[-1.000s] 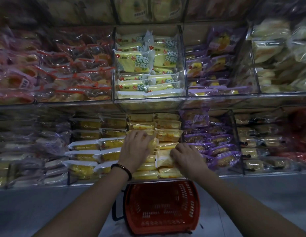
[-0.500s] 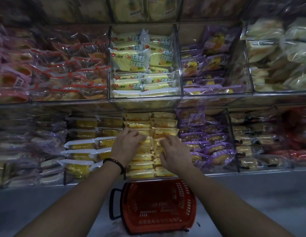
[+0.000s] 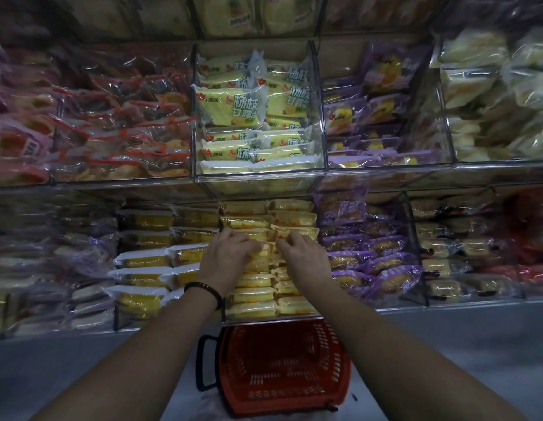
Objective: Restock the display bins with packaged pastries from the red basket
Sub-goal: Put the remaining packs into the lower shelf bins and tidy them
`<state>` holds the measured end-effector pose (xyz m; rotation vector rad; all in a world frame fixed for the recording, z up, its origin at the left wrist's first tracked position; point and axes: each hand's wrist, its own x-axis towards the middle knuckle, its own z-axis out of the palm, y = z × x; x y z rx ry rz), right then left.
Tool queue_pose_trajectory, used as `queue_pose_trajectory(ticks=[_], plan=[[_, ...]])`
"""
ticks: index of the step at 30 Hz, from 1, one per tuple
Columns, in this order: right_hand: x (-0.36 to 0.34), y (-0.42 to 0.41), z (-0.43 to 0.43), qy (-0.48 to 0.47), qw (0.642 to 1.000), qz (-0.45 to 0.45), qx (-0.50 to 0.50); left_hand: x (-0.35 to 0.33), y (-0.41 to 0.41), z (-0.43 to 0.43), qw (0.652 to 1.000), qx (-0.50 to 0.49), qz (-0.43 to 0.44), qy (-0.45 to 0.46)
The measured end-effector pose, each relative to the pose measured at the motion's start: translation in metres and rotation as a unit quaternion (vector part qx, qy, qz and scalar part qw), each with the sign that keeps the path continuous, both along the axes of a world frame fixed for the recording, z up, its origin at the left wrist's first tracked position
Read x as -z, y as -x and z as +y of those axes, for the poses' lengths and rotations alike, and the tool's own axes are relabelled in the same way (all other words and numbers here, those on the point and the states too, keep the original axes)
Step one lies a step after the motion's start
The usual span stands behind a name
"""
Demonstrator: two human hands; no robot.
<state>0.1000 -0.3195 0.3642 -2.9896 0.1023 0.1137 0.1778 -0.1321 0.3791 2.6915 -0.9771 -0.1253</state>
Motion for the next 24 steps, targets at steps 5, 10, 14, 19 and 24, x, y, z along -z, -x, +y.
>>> queue_pose_trajectory(ticks=[5, 10, 14, 19, 24], plan=[[-0.003, 0.010, -0.005, -0.026, 0.999, 0.023, 0.023, 0.002, -0.004, 0.003, 1.000, -0.003, 0.008, -0.015], [-0.019, 0.028, -0.008, -0.075, 0.996, 0.039, 0.028, -0.007, -0.001, 0.003, 1.000, 0.013, 0.014, 0.001], [-0.041, 0.042, -0.018, -0.090, 0.993, -0.009, 0.081, -0.020, 0.005, -0.014, 0.999, 0.027, 0.006, 0.031], [-0.048, 0.068, -0.084, -0.040, 0.982, -0.001, 0.186, -0.031, 0.023, -0.067, 0.992, 0.097, 0.011, 0.084], [-0.042, 0.070, -0.182, 0.022, 0.984, 0.062, 0.168, -0.023, 0.046, -0.147, 0.990, 0.126, 0.037, 0.057]])
